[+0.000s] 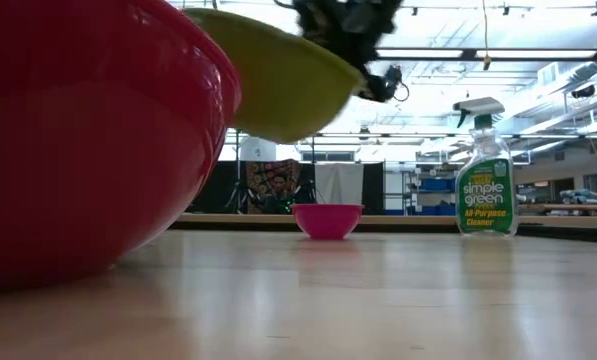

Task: Nest bowls inside each other
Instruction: Stack the green bowl on top of the orange bowl

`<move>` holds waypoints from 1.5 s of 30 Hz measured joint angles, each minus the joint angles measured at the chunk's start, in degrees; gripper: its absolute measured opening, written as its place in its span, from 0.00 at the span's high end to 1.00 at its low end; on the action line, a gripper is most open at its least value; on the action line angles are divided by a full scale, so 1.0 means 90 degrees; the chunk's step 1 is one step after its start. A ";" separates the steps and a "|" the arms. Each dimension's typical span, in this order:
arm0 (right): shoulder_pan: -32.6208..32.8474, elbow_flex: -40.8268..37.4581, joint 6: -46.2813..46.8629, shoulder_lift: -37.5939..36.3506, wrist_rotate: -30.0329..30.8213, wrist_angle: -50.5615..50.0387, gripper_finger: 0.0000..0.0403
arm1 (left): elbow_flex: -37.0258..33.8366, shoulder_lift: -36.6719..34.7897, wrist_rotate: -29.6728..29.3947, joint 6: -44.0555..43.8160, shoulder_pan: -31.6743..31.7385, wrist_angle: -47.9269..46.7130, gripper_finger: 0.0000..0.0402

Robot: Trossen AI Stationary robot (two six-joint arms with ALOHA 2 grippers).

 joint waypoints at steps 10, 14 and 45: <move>0.0246 0.2184 -0.0435 0.1623 -0.0264 0.0016 0.94 | 0.0001 -0.0671 -0.0005 -0.0216 0.0000 0.0294 0.52; 0.0361 0.2730 -0.0587 0.1992 -0.0428 0.0054 0.93 | 0.0002 -0.0937 -0.0232 -0.0083 0.0000 0.0345 0.52; 0.1423 0.3218 -0.2752 0.3208 0.0660 0.1194 0.90 | 0.0005 -0.0985 -0.0030 -0.0087 -0.0007 0.0382 0.52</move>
